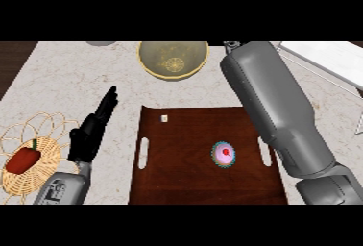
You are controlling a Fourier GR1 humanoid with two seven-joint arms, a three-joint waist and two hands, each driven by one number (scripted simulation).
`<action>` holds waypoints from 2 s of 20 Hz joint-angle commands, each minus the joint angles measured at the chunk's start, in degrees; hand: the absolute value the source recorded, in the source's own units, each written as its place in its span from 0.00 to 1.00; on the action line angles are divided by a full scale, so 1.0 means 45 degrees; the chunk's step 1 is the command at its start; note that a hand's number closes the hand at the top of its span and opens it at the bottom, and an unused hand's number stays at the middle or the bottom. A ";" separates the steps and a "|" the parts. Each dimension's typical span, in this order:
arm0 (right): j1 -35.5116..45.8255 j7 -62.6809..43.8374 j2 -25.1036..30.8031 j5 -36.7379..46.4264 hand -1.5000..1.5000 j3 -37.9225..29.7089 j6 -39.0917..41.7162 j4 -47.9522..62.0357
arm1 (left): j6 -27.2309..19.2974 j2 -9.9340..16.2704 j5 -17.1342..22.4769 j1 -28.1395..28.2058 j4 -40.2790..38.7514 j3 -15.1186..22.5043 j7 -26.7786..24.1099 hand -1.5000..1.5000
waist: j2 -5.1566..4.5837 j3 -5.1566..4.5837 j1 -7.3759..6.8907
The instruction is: Pick the can from the tray and place it in the tiered shelf
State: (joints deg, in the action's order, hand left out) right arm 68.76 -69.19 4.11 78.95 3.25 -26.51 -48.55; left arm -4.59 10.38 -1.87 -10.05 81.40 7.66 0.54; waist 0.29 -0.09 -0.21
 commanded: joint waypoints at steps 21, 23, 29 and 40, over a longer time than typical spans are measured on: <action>0.1469 -0.0716 0.2666 0.3597 1.00 -0.3030 0.1942 0.0148 | -0.0187 -0.0616 -0.0424 -0.0855 -0.0540 -0.0144 0.0315 0.50 | -0.0108 0.0010 -0.0034; 0.2078 0.0452 0.3693 0.3021 1.00 -0.3652 0.2638 0.0246 | -0.0171 -0.0691 -0.0446 -0.0739 -0.0337 -0.0042 0.0512 0.50 | -0.0092 0.0014 -0.0055; 0.1314 0.1052 0.3940 0.3700 1.00 -0.3653 0.1662 0.1433 | 0.0334 -0.0332 -0.0250 -0.0468 -0.0067 -0.0362 0.0310 0.50 | -0.0133 0.0013 -0.0145; 0.0286 0.2747 0.4791 0.3894 1.00 -0.4030 -0.0817 0.2933 | 0.0162 -0.0817 -0.0564 -0.0505 -0.0146 -0.0251 0.0219 0.50 | -0.0150 0.0021 -0.0165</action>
State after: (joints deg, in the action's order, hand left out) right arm 72.61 -56.24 25.54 96.80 -14.29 -23.11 -36.78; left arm -3.17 8.02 -3.86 -11.47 81.16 6.21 1.01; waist -0.37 -0.01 -1.08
